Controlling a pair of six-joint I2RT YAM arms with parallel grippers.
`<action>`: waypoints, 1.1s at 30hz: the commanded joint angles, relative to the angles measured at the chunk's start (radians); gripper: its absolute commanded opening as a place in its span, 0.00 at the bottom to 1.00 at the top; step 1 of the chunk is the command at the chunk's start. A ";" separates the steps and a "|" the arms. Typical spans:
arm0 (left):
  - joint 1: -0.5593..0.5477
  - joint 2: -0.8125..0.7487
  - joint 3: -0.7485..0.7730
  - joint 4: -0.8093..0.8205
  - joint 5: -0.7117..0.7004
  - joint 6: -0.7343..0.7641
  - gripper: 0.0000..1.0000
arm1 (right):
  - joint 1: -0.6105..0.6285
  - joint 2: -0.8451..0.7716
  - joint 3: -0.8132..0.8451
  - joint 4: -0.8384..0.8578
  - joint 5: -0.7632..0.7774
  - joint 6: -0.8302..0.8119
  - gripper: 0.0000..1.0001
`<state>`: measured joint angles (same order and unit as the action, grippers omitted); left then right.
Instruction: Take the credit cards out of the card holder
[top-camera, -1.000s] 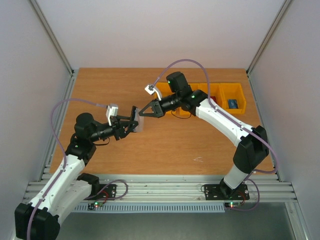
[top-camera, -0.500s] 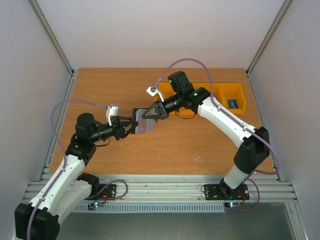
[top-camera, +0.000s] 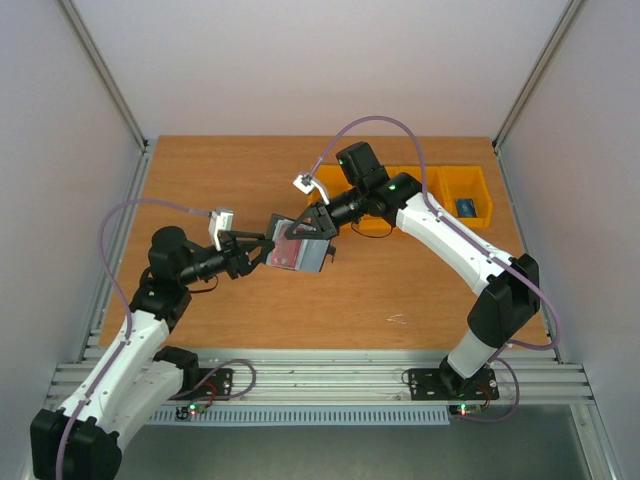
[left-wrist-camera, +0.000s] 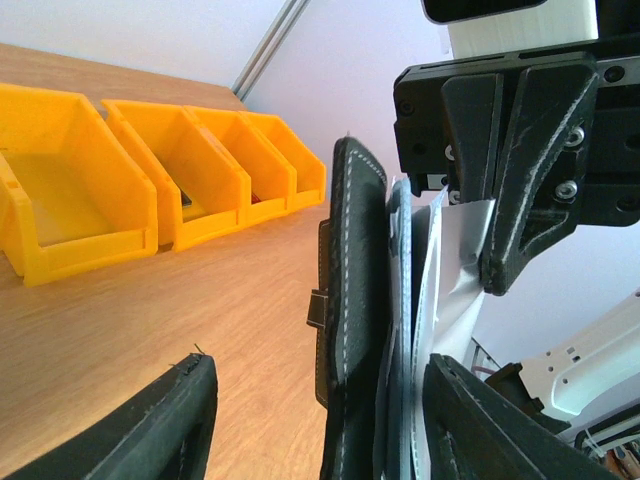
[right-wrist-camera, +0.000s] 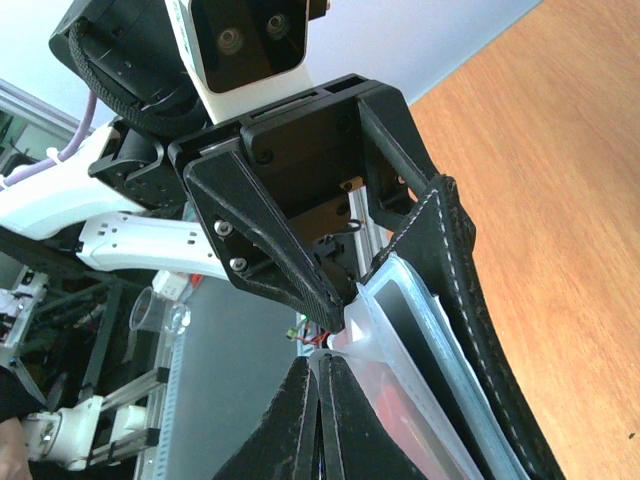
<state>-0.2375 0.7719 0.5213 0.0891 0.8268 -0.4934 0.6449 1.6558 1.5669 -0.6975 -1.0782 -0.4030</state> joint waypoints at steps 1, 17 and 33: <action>0.009 -0.011 -0.017 0.029 0.010 -0.009 0.58 | -0.001 -0.041 0.025 -0.004 -0.044 -0.017 0.01; 0.006 0.026 -0.026 0.004 0.039 0.004 0.50 | 0.007 -0.034 0.021 0.057 -0.070 0.026 0.01; -0.012 0.042 -0.078 0.264 0.169 -0.113 0.25 | 0.030 0.018 0.032 0.085 -0.085 0.026 0.01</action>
<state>-0.2443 0.8135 0.4629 0.1875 0.9138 -0.5678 0.6685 1.6619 1.5684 -0.6514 -1.1252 -0.3767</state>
